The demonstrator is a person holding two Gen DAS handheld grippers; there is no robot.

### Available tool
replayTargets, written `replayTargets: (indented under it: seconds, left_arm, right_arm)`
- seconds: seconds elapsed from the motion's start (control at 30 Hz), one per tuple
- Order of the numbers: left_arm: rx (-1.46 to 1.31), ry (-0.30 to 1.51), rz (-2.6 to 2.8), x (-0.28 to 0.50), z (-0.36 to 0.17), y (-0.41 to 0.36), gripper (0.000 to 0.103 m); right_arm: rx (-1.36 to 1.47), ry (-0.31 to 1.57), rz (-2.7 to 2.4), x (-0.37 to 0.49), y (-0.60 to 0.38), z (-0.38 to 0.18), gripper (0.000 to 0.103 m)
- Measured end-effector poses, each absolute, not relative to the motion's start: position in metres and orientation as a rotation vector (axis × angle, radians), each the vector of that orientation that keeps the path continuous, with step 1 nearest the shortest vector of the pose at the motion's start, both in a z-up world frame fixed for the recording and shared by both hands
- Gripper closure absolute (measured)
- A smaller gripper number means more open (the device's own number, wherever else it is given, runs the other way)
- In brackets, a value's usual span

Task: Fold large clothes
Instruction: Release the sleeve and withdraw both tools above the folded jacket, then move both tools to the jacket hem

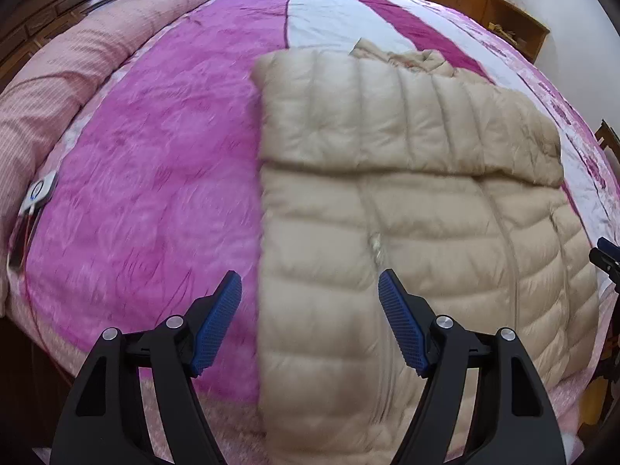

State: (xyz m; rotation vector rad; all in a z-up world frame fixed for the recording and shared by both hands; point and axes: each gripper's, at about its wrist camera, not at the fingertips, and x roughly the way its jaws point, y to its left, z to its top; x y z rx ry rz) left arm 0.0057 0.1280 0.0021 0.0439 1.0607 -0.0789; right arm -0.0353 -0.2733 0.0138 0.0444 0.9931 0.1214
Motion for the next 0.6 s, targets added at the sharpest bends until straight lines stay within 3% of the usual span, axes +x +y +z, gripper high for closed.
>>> replayTargets:
  seconds: [0.6]
  left_arm:
    - [-0.004, 1.204, -0.076, -0.040, -0.039, 0.156, 0.031]
  right_arm:
    - [0.009, 1.148, 0.179, -0.078, -0.267, -0.026, 0.034]
